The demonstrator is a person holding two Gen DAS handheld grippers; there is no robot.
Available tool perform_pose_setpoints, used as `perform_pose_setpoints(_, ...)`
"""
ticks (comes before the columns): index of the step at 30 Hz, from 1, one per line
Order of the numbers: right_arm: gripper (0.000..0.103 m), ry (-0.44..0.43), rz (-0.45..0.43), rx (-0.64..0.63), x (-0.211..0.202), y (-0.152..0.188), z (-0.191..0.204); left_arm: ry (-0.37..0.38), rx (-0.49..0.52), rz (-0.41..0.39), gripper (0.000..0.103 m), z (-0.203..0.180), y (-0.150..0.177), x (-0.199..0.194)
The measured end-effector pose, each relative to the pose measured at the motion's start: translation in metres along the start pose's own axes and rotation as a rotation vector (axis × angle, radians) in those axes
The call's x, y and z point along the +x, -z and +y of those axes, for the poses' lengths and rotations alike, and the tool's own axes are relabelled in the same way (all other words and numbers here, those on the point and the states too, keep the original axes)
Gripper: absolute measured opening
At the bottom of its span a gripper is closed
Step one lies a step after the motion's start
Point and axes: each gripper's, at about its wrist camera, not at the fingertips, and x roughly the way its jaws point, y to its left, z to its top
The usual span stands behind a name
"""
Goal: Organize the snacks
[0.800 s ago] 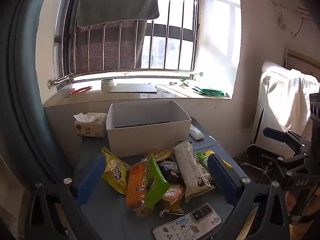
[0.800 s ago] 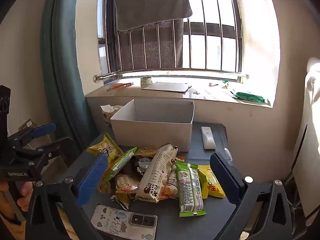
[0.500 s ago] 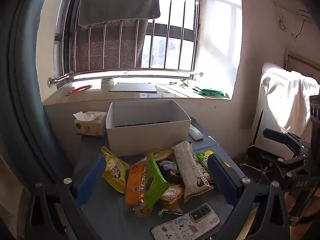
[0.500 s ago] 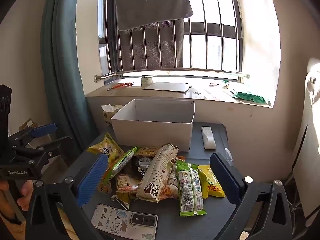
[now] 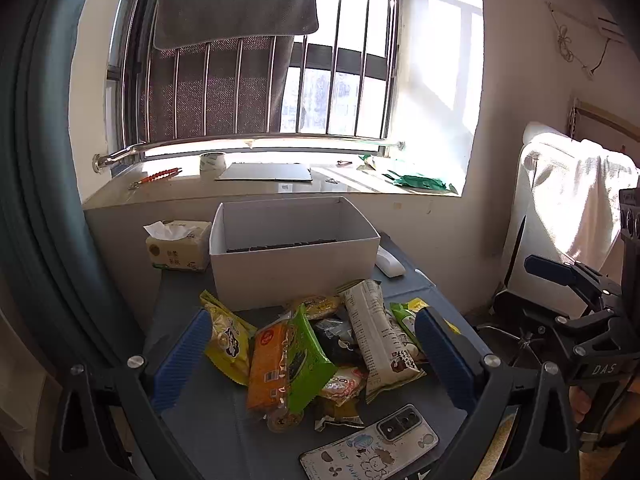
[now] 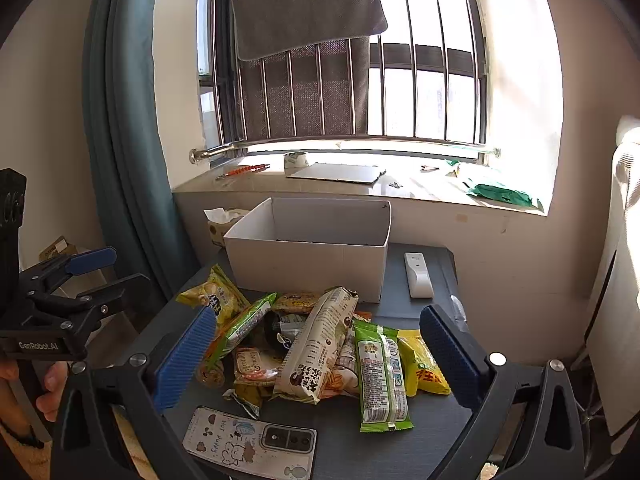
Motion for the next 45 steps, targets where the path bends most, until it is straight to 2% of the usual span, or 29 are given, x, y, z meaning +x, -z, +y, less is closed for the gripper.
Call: perform_pose_setpoints(45,0.103,0.001,0.003,0.001,-0.0032,-0.0025,0.0004,0.014,0.011,0.01,0.103,0.0,-0.0025,-0.0017)
